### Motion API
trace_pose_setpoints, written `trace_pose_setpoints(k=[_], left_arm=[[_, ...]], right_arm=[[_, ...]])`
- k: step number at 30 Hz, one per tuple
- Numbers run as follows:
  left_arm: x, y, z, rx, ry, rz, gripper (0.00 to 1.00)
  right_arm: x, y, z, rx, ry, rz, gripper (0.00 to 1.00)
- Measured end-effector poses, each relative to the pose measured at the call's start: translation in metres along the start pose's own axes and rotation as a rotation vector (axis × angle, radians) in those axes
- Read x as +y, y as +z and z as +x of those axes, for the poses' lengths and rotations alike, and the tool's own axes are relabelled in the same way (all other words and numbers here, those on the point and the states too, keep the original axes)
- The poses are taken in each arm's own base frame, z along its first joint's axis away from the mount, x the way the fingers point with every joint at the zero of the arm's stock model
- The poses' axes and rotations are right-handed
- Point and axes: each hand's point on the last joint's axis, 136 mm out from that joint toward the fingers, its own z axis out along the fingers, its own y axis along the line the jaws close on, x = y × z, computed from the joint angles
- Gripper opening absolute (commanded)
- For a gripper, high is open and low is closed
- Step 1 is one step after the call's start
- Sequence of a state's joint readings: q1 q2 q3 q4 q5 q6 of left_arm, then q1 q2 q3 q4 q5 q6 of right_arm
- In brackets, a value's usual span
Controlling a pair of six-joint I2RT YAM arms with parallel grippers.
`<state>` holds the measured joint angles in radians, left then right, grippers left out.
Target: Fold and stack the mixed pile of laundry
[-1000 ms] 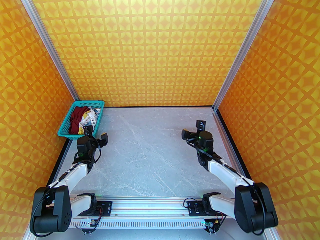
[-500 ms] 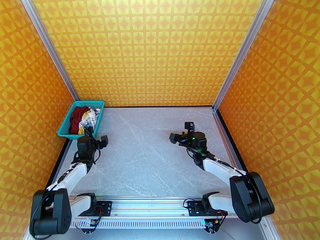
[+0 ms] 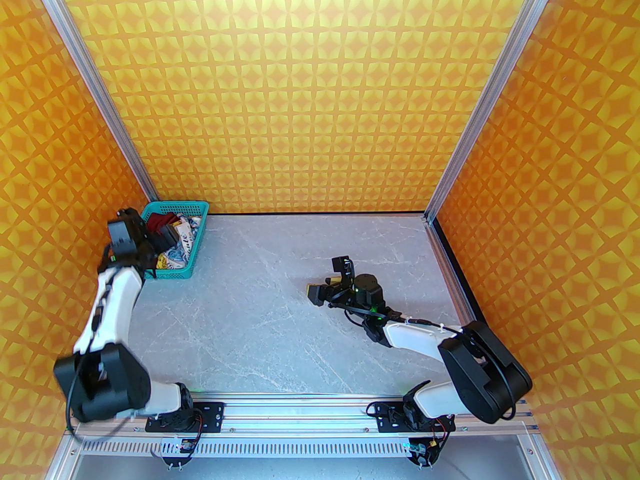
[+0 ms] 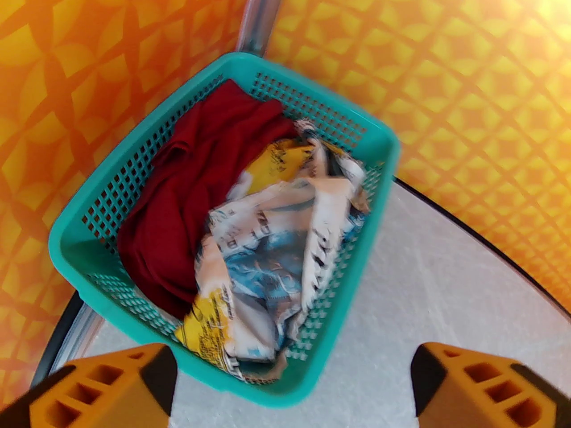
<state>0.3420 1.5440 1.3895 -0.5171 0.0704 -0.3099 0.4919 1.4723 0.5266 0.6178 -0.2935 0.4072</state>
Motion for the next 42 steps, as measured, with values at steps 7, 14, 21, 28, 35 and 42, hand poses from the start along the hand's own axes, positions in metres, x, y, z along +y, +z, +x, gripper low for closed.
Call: trace_pose_setpoints(k=[7, 14, 21, 28, 35, 42], left_arm=[[0.041, 0.053, 0.012, 0.163, -0.053, -0.101, 0.76], [0.046, 0.095, 0.013, 0.218, -0.053, -0.116, 0.64], [0.051, 0.131, 0.006, 0.225, -0.081, -0.135, 0.61], [0.058, 0.164, 0.0, 0.214, -0.119, -0.164, 0.54], [0.075, 0.184, 0.011, 0.219, -0.148, -0.236, 0.08], [0.076, 0.178, 0.0, 0.127, -0.151, -0.234, 0.0]], right_arm=[[-0.001, 0.008, 0.0, 0.011, 0.002, 0.004, 0.87], [-0.006, 0.016, 0.006, 0.035, 0.011, 0.013, 0.82], [-0.007, 0.026, 0.012, 0.066, 0.021, 0.004, 0.78], [-0.005, 0.031, 0.017, 0.09, 0.03, -0.009, 0.69], [-0.008, 0.041, 0.028, 0.129, 0.049, -0.02, 0.49], [-0.003, 0.042, 0.031, 0.145, 0.051, -0.043, 0.31]])
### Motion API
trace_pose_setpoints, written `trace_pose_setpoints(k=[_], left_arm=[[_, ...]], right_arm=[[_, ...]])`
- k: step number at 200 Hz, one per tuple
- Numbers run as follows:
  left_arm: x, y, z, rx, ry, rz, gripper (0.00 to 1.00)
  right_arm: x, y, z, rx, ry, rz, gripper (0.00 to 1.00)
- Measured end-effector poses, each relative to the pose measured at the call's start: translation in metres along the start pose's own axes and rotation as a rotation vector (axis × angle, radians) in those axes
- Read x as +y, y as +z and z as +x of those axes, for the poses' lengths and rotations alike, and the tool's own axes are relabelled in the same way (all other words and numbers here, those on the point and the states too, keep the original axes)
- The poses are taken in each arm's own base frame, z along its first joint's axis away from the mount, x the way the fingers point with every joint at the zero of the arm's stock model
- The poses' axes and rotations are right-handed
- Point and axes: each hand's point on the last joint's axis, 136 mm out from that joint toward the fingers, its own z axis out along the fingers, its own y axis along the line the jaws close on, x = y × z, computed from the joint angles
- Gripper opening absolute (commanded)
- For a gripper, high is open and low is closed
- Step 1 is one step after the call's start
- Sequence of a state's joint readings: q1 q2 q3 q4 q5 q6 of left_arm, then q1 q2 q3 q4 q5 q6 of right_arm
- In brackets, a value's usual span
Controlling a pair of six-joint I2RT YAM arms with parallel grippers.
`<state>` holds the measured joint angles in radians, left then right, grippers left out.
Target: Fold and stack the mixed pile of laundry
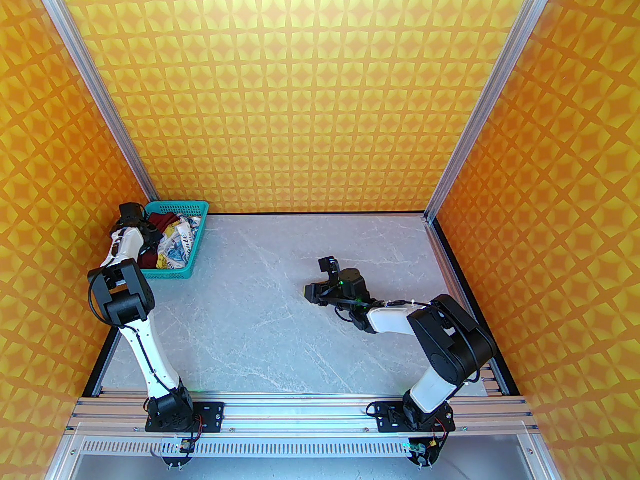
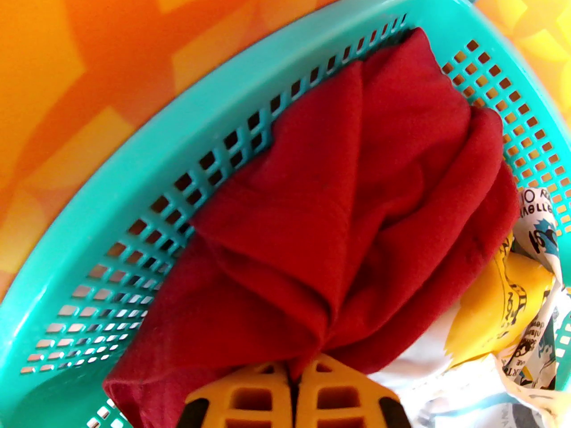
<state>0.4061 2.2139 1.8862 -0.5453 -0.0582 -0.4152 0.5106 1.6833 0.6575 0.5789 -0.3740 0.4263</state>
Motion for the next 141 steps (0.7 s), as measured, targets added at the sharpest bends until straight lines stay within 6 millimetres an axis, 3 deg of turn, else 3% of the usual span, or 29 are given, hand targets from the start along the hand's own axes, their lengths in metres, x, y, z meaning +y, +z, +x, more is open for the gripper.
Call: trace_pose_setpoints(k=[29, 86, 116, 141], left_arm=[[-0.005, -0.026, -0.016, -0.08, -0.001, 0.032, 0.0], [-0.041, -0.13, -0.098, -0.353, -0.014, 0.188, 0.0], [-0.068, -0.18, -0.123, -0.46, 0.012, 0.271, 0.0], [-0.104, -0.23, -0.132, -0.54, 0.055, 0.361, 0.0]], right_arm=[[0.002, 0.0, -0.001, 0.001, -0.001, -0.007, 0.27], [0.003, 0.001, -0.001, 0.003, -0.001, -0.013, 0.25], [0.005, 0.001, -0.002, 0.005, -0.003, -0.016, 0.25], [0.007, 0.002, -0.004, 0.002, -0.005, -0.025, 0.24]])
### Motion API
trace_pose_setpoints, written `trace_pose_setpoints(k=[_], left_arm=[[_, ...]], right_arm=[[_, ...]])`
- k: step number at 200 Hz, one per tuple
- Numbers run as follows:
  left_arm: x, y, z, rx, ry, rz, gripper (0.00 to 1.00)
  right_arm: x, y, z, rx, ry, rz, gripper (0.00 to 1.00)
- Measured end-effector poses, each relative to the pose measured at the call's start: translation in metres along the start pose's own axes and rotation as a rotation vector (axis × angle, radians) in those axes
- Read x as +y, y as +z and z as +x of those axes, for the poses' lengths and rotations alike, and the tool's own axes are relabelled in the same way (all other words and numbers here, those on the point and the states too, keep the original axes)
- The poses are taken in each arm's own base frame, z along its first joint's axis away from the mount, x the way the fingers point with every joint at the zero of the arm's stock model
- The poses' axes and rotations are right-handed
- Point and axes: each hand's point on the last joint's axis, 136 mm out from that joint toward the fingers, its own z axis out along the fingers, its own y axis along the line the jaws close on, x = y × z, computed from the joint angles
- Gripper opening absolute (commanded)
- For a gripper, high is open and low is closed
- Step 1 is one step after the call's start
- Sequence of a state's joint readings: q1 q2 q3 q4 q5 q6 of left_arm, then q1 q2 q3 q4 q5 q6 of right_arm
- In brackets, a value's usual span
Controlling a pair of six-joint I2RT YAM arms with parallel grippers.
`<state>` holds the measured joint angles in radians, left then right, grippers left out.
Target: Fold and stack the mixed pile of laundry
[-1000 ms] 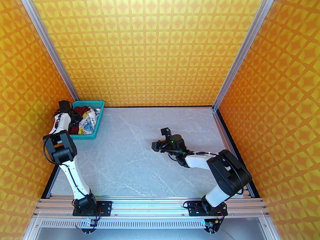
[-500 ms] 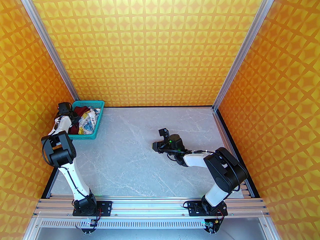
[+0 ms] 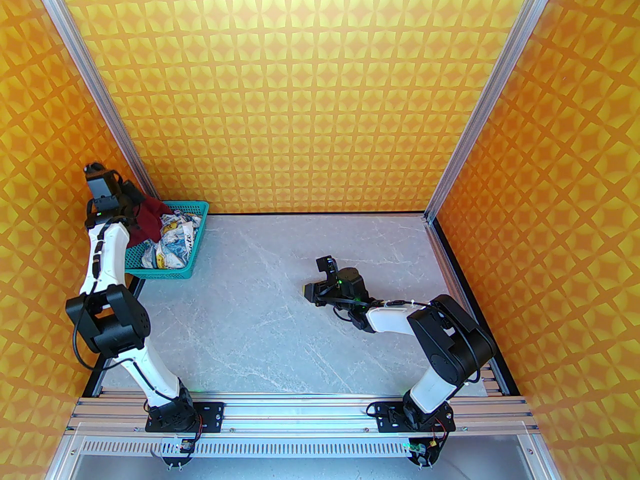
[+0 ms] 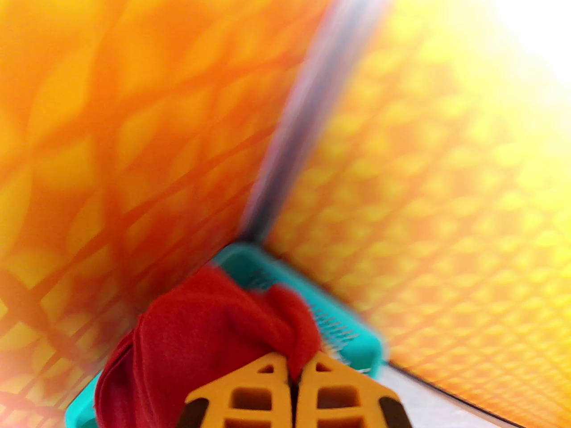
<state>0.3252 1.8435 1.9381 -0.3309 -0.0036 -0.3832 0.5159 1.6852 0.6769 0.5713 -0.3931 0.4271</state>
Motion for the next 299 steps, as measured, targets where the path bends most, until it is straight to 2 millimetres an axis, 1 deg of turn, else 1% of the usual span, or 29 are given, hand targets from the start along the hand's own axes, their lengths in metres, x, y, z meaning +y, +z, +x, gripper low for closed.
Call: trace_pose_setpoints(k=[17, 36, 40, 44, 46, 49, 58, 62, 69, 71, 73, 86, 100, 108, 120, 134, 145, 146, 158, 163, 170, 181, 195, 213, 224, 234, 251, 271, 299], left_arm=[[-0.04, -0.021, -0.022, -0.053, 0.032, 0.077, 0.0], [-0.097, -0.057, -0.046, -0.122, 0.087, 0.19, 0.0], [-0.114, -0.068, -0.051, -0.14, 0.101, 0.226, 0.0], [-0.124, -0.077, -0.055, -0.153, 0.112, 0.25, 0.0], [-0.135, -0.085, -0.057, -0.163, 0.121, 0.274, 0.0], [-0.143, -0.091, -0.06, -0.172, 0.128, 0.29, 0.0], [-0.175, -0.121, -0.066, -0.204, 0.153, 0.369, 0.0], [-0.184, -0.132, -0.069, -0.215, 0.161, 0.394, 0.0], [-0.206, -0.159, -0.073, -0.241, 0.182, 0.459, 0.0], [-0.206, -0.159, -0.073, -0.241, 0.182, 0.459, 0.0], [-0.215, -0.171, -0.074, -0.249, 0.186, 0.487, 0.0], [-0.236, -0.21, -0.082, -0.288, 0.195, 0.571, 0.0], [-0.241, -0.239, -0.087, -0.319, 0.191, 0.615, 0.0], [-0.242, -0.25, -0.086, -0.325, 0.188, 0.631, 0.0], [-0.246, -0.261, -0.074, -0.312, 0.184, 0.661, 0.0], [-0.258, -0.27, -0.043, -0.251, 0.186, 0.715, 0.0], [-0.273, -0.274, -0.004, -0.174, 0.199, 0.772, 0.0], [-0.273, -0.274, -0.004, -0.174, 0.199, 0.772, 0.0], [-0.286, -0.277, 0.045, -0.08, 0.216, 0.821, 0.0], [-0.288, -0.277, 0.061, -0.046, 0.217, 0.832, 0.0], [-0.291, -0.276, 0.093, 0.019, 0.227, 0.849, 0.0], [-0.288, -0.274, 0.132, 0.102, 0.234, 0.854, 0.0], [-0.272, -0.267, 0.181, 0.21, 0.243, 0.825, 0.0], [-0.247, -0.263, 0.221, 0.298, 0.248, 0.784, 0.0], [-0.232, -0.267, 0.234, 0.326, 0.249, 0.768, 0.0], [-0.218, -0.273, 0.243, 0.341, 0.252, 0.756, 0.0], [-0.199, -0.284, 0.247, 0.342, 0.25, 0.75, 0.0], [-0.185, -0.293, 0.25, 0.336, 0.244, 0.748, 0.0], [-0.17, -0.297, 0.261, 0.363, 0.243, 0.729, 0.0]], right_arm=[[-0.001, 0.001, 0.001, 0.002, 0.001, 0.001, 0.24], [-0.003, 0.002, 0.004, 0.011, 0.009, 0.004, 0.25], [-0.003, 0.002, 0.004, 0.012, 0.01, 0.005, 0.25], [-0.003, 0.002, 0.004, 0.012, 0.012, 0.005, 0.25], [-0.003, 0.002, 0.004, 0.013, 0.012, 0.006, 0.25], [-0.003, 0.002, 0.004, 0.013, 0.012, 0.006, 0.25], [-0.003, 0.002, 0.004, 0.014, 0.014, 0.006, 0.25], [-0.003, 0.002, 0.004, 0.014, 0.014, 0.006, 0.25], [-0.003, 0.002, 0.004, 0.014, 0.014, 0.006, 0.25], [-0.003, 0.002, 0.004, 0.014, 0.014, 0.006, 0.25], [-0.003, 0.002, 0.004, 0.014, 0.014, 0.006, 0.25], [-0.003, 0.002, 0.004, 0.014, 0.017, 0.007, 0.25], [-0.003, 0.002, 0.004, 0.013, 0.018, 0.008, 0.27], [-0.004, 0.002, 0.004, 0.012, 0.021, 0.013, 0.29], [-0.006, 0.001, 0.003, 0.008, 0.023, 0.031, 0.32], [-0.007, -0.003, -0.001, -0.002, 0.022, 0.052, 0.35], [-0.007, -0.007, -0.007, -0.016, 0.02, 0.068, 0.37], [-0.007, -0.008, -0.008, -0.018, 0.019, 0.071, 0.37], [-0.007, -0.016, -0.016, -0.04, 0.017, 0.095, 0.39], [-0.008, -0.02, -0.021, -0.052, 0.017, 0.108, 0.4], [-0.009, -0.029, -0.029, -0.075, 0.018, 0.132, 0.42], [-0.012, -0.041, -0.039, -0.105, 0.019, 0.162, 0.44], [-0.017, -0.068, -0.054, -0.168, 0.025, 0.228, 0.48], [-0.023, -0.094, -0.057, -0.2, 0.048, 0.303, 0.56], [-0.026, -0.107, -0.052, -0.192, 0.079, 0.351, 0.58], [-0.031, -0.115, -0.045, -0.169, 0.106, 0.393, 0.63], [-0.041, -0.122, -0.026, -0.104, 0.163, 0.46, 0.63], [-0.052, -0.122, -0.004, -0.006, 0.23, 0.524, 0.61], [-0.066, -0.108, 0.02, 0.128, 0.309, 0.579, 0.56]])
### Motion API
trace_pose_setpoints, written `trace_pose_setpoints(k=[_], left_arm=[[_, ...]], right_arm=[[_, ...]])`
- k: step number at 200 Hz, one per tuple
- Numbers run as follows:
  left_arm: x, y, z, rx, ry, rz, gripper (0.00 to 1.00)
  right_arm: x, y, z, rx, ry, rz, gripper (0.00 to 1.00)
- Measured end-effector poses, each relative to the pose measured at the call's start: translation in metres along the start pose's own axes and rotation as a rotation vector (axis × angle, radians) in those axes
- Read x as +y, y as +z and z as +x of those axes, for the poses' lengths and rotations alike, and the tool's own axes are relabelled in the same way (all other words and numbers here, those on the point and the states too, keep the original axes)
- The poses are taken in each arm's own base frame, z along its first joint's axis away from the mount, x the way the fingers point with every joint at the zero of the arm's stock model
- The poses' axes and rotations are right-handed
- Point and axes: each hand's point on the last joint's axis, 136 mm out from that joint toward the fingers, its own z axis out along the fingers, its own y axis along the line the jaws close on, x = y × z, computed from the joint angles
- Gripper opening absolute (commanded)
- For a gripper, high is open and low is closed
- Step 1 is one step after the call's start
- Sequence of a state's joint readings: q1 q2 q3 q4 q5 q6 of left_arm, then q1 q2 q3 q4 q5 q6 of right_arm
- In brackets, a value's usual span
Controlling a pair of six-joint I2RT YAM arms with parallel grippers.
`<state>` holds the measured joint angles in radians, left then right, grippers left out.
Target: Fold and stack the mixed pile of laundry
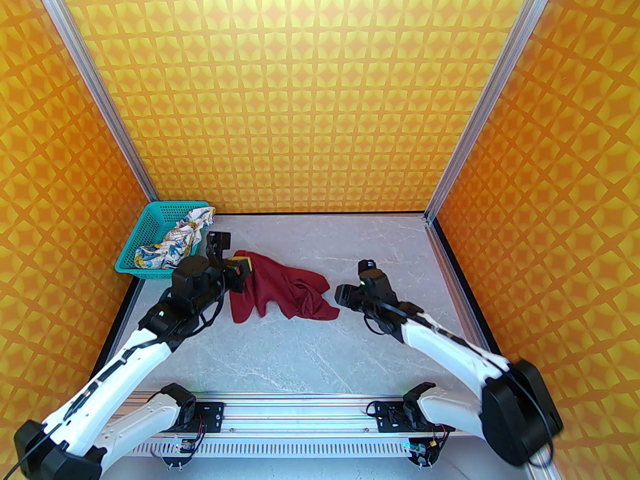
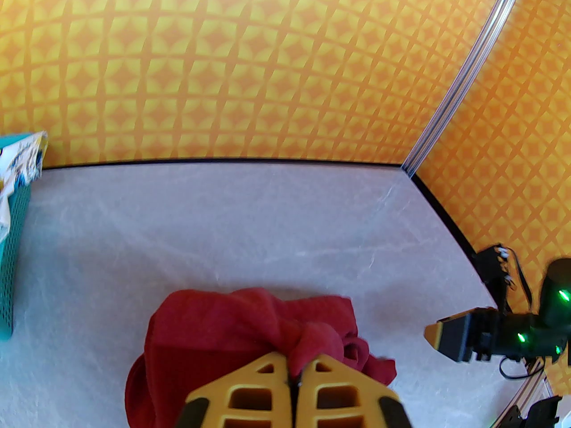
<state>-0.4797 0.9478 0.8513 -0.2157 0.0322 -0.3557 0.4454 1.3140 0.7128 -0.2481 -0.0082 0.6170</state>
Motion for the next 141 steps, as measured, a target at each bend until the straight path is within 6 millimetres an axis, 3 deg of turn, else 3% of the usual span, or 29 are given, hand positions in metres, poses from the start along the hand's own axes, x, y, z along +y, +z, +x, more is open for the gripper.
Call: trace_pose_setpoints(k=[36, 68, 107, 126, 141], left_arm=[[0.006, -0.005, 0.012, 0.034, -0.004, -0.023, 0.0], [0.008, -0.008, 0.014, 0.041, -0.005, -0.03, 0.0], [0.012, -0.011, 0.019, 0.06, 0.005, -0.049, 0.0], [0.013, -0.018, 0.018, 0.06, 0.022, -0.057, 0.0], [0.013, -0.026, 0.012, 0.047, 0.039, -0.063, 0.0]], right_arm=[[-0.009, 0.035, 0.028, 0.151, 0.042, 0.045, 0.54], [-0.009, 0.061, 0.043, 0.228, 0.086, 0.043, 0.36], [0.006, 0.066, 0.041, 0.236, 0.097, -0.005, 0.0], [0.012, 0.059, 0.038, 0.227, 0.084, -0.022, 0.0], [0.018, 0.043, 0.026, 0.186, 0.073, -0.038, 0.0]])
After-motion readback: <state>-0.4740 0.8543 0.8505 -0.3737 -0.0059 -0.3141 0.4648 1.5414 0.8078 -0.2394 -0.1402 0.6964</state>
